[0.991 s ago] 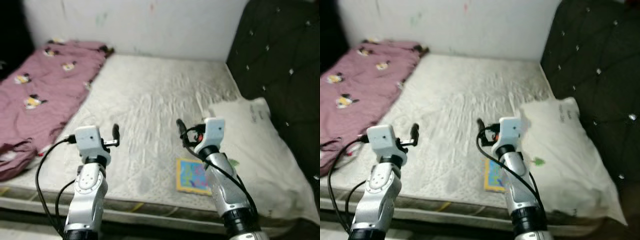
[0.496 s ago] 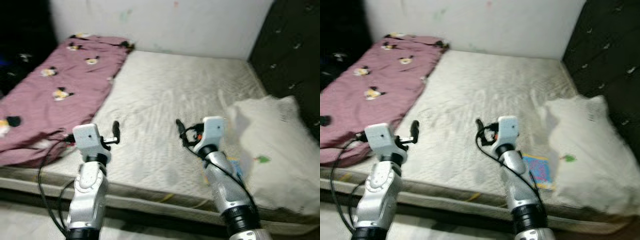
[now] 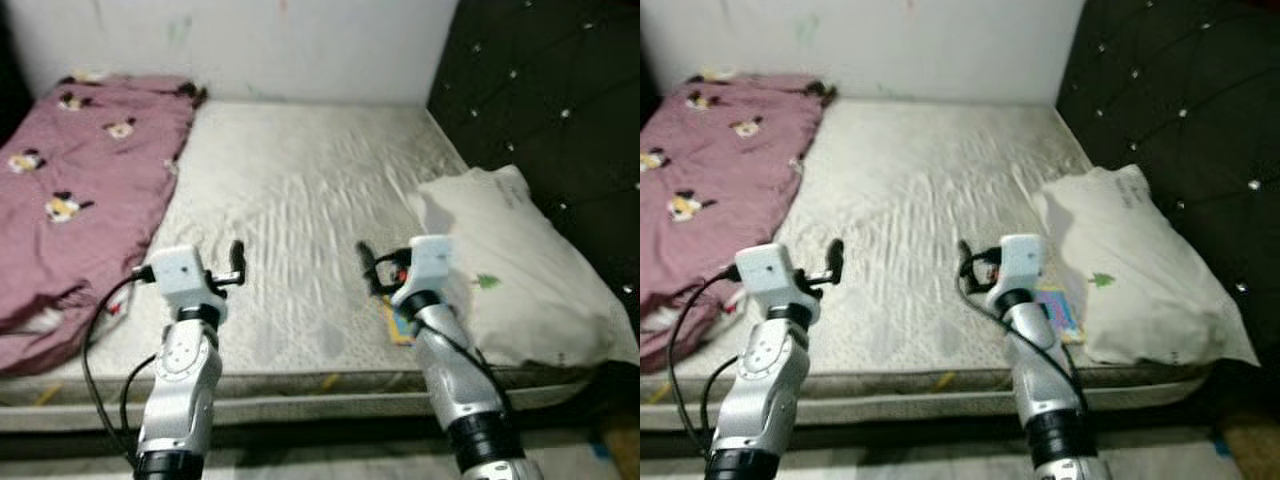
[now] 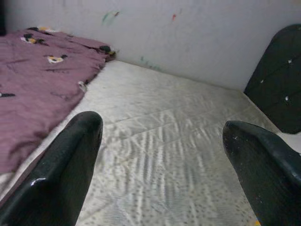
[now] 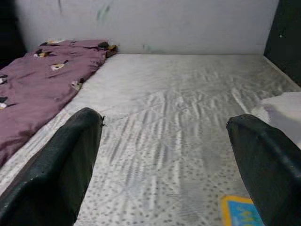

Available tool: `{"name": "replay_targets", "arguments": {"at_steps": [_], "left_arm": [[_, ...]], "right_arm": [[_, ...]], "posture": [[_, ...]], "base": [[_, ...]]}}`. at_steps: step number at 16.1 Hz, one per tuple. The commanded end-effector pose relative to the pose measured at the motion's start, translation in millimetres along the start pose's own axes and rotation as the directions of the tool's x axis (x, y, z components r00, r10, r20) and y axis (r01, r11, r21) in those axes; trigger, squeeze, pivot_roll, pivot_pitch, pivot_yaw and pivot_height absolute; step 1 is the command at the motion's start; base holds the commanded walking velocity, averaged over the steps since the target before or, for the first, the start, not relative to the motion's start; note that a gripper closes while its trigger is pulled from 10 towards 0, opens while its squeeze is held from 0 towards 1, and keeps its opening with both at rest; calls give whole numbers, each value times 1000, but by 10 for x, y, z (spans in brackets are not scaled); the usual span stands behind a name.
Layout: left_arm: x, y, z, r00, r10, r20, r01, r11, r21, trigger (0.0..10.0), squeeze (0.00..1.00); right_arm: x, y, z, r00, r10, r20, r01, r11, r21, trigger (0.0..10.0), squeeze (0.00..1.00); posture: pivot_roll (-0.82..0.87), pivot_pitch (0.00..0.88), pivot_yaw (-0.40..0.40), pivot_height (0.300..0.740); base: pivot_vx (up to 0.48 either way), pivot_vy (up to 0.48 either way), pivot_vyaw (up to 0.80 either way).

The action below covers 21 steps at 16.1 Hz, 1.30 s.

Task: Clean up the room

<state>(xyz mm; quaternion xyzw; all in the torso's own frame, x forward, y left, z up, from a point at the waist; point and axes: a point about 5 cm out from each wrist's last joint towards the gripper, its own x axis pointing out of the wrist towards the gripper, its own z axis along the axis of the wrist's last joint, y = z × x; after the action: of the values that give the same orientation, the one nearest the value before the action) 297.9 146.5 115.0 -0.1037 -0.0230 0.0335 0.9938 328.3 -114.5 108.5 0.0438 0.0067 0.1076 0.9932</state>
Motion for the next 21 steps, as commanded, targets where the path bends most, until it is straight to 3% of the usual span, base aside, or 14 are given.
{"name": "replay_targets", "arguments": {"at_steps": [1,5,6,7,8,9,21], "left_arm": [[-4,-37,-36,1000,-9,-19,9,1000,-6,10000,0],[-7,-36,-37,1000,-5,-12,5,1000,-12,10000,0],[-18,-42,-15,1000,-25,15,25,1000,5,10000,0],[-26,-60,-9,999,-49,15,49,999,-20,10000,0],[-46,-141,36,990,-134,35,137,988,-78,10000,0],[-52,-160,46,988,-152,37,155,985,-78,10000,0],[-83,-199,40,980,-195,36,197,977,-87,10000,0]], "right_arm": [[-8,-70,-14,1000,-21,-12,20,1000,-14,10000,0],[-12,-71,-28,1000,-20,-19,20,1000,-17,10000,0],[-14,-65,-36,1000,-17,-23,17,1000,-20,10000,0],[-13,-64,-36,1000,-16,-24,16,1000,-20,10000,0],[6,-39,-9,1000,-6,-20,6,1000,-17,10000,0],[12,-26,2,1000,0,-14,-1,1000,-17,10000,0],[1,-40,-36,999,-15,-28,14,999,-30,10000,0]], "posture": [[16,6,-2,740],[15,8,-2,740],[15,8,-2,740],[18,6,-4,740],[18,6,-4,740],[19,2,-4,740],[20,13,-1,740]], "base": [[0,480,0],[0,480,0],[0,0,0],[0,0,0],[0,0,0],[0,0,0],[408,0,0]]}}
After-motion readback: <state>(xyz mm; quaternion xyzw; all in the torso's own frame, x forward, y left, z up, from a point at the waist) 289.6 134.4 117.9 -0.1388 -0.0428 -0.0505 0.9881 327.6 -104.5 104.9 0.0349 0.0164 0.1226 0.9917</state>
